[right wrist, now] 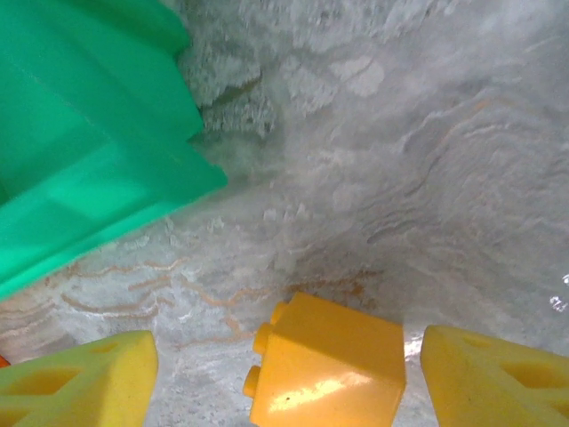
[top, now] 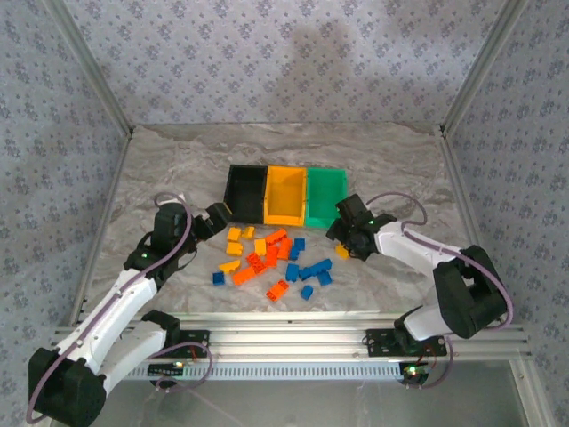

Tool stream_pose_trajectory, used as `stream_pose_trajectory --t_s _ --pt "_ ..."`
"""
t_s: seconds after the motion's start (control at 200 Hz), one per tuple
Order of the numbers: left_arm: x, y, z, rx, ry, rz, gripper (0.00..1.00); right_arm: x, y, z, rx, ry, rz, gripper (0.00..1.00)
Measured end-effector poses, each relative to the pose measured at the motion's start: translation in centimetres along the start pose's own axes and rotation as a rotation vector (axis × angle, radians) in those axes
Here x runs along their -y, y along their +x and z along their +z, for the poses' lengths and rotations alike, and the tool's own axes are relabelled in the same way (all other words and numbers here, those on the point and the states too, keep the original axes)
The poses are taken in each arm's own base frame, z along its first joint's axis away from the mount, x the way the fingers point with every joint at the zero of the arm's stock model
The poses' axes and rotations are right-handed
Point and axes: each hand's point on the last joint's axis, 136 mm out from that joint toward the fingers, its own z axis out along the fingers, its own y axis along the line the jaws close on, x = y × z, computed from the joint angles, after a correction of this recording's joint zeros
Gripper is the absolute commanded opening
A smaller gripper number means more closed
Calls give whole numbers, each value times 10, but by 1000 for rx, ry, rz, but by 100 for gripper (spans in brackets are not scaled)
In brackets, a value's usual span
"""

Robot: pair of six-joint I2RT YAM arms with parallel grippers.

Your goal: Sort the legos into containers by color

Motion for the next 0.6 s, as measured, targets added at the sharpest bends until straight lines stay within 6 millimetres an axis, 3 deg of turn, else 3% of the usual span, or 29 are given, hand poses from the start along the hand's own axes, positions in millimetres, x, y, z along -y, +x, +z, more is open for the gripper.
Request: stream_pose_trajectory --t_s 0.29,0.6 --pt "0 -1 0 5 1 1 100 12 14 15 -40 57 -18 66" --pt "-1 -3 0 17 -8 8 100 16 17 17 -61 74 -74 34"
